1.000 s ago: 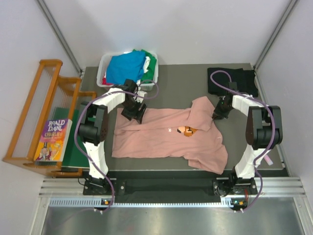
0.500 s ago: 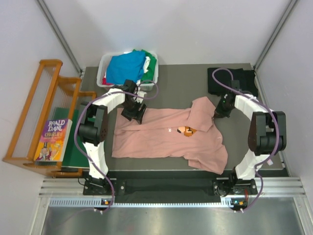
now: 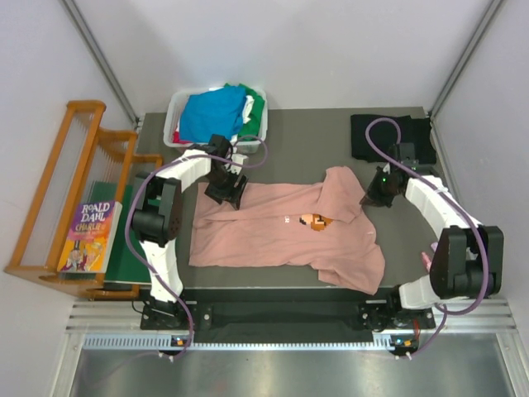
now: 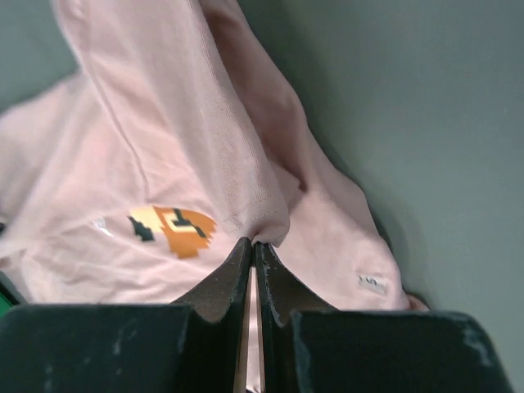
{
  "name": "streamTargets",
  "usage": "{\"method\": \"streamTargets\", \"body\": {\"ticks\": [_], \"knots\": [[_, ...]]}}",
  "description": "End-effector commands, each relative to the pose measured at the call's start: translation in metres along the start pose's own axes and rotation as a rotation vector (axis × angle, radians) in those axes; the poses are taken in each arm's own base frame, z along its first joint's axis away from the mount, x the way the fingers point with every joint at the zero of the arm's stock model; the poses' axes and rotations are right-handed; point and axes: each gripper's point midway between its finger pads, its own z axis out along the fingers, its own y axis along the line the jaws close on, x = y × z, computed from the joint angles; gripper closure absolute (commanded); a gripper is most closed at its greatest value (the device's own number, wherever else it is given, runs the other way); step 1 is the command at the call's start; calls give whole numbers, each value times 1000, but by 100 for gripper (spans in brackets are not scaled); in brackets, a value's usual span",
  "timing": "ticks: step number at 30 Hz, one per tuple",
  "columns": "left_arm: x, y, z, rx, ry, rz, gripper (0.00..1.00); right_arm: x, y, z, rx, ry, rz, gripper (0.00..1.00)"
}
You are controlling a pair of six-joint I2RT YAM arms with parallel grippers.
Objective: Fold and stack the t-shirts
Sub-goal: Fold the tshirt
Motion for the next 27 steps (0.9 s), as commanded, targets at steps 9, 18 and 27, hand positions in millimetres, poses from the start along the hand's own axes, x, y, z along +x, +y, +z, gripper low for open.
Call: {"method": "streamTargets", "body": {"ticks": [9,18,27], "knots": [[-8,-5,-19,10,-67,12,25,51,-15,-35,1,3,-14,98],[-12,-6,-25,12,-83,14,26,85,-40,-31,43,59,-23,92],[-14,-8,-25,22,-86,12,27,119,-54,-23,80,169,-69,30]]}}
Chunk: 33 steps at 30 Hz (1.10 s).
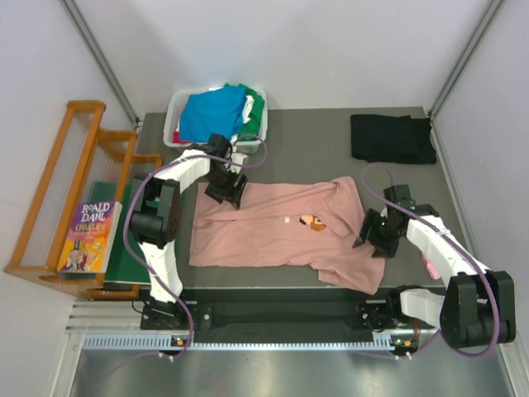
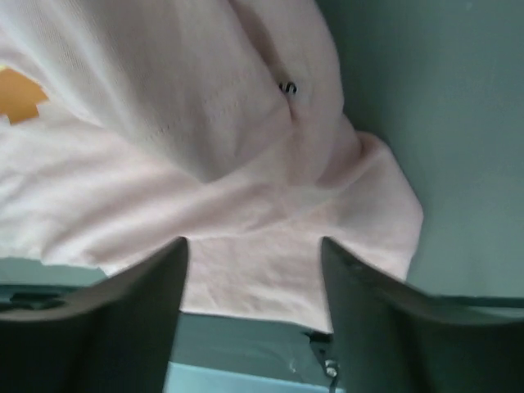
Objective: Fold and stack the t-shirts
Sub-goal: Fold the tshirt
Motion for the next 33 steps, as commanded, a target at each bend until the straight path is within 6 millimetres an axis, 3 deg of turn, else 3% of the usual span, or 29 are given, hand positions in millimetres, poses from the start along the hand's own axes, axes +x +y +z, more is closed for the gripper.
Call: {"method": "streamTargets", "body": {"ticks": [1,3,4,8,11,13,19,22,33], "knots": [[-13,-5,-18,16,-67,8,27,-36,22,-25,-21,-111,-63,27],[-11,-5,-17,13,-60,8,27,-64,34,-41,-20,-194,-65,23],[-10,-4,-17,13,-58,6,27,-88,50,-55,-41,-243,-70,23],[-8,-5,-19,13,-59,6,27,-147,84,-70,-66,-324,-67,25],[-6,-4,-18,7,-54,6,27,-188,100,-57,-62,-352,-47,36],[-6,-4,-18,7,-54,5,27,-206,101,-34,-27,-325,-35,39],[-6,-6,-18,17,-54,5,27,-218,92,25,-3,-230,8,47],[-4,-5,-17,10,-47,4,27,-224,87,35,-9,-209,35,48],[-1,-6,-15,17,-43,-1,27,-253,73,34,-141,-198,130,50]]}}
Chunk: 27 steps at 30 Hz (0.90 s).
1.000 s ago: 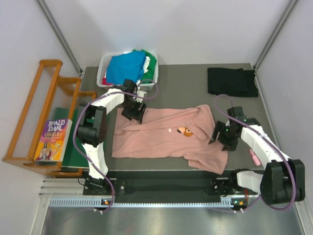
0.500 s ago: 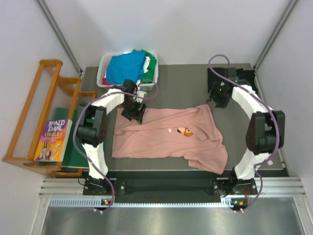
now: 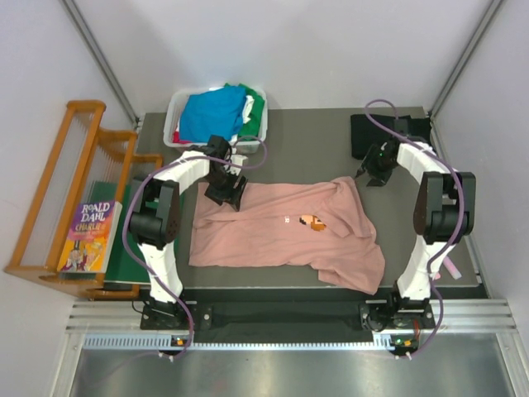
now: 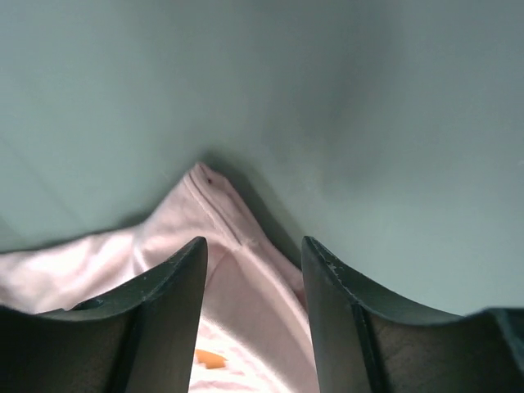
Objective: Fold and stack the t-shirts
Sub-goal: Fold the tshirt
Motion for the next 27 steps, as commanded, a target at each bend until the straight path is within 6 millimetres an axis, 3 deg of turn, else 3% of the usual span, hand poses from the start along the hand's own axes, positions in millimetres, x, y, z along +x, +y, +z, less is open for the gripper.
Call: {"method": "streamTargets", "body": {"ticks": [1,7,14,20,23,27], "knots": [[-6,-3,-15,6,-49,3,27,-28,9,-2,-127,-24,51,50],[-12,-4,-20,4,-61,6,27,-15,17,17,-246,93,106,52],[-8,-3,-14,8,-50,2,27,-11,31,13,-335,122,118,47],[-10,-3,-17,3,-58,5,27,-11,31,12,-334,119,120,48],[-9,-2,-16,-2,-54,4,27,-8,29,15,-330,124,127,54],[-9,-1,-15,-4,-54,4,27,-2,26,18,-321,138,135,74]]}}
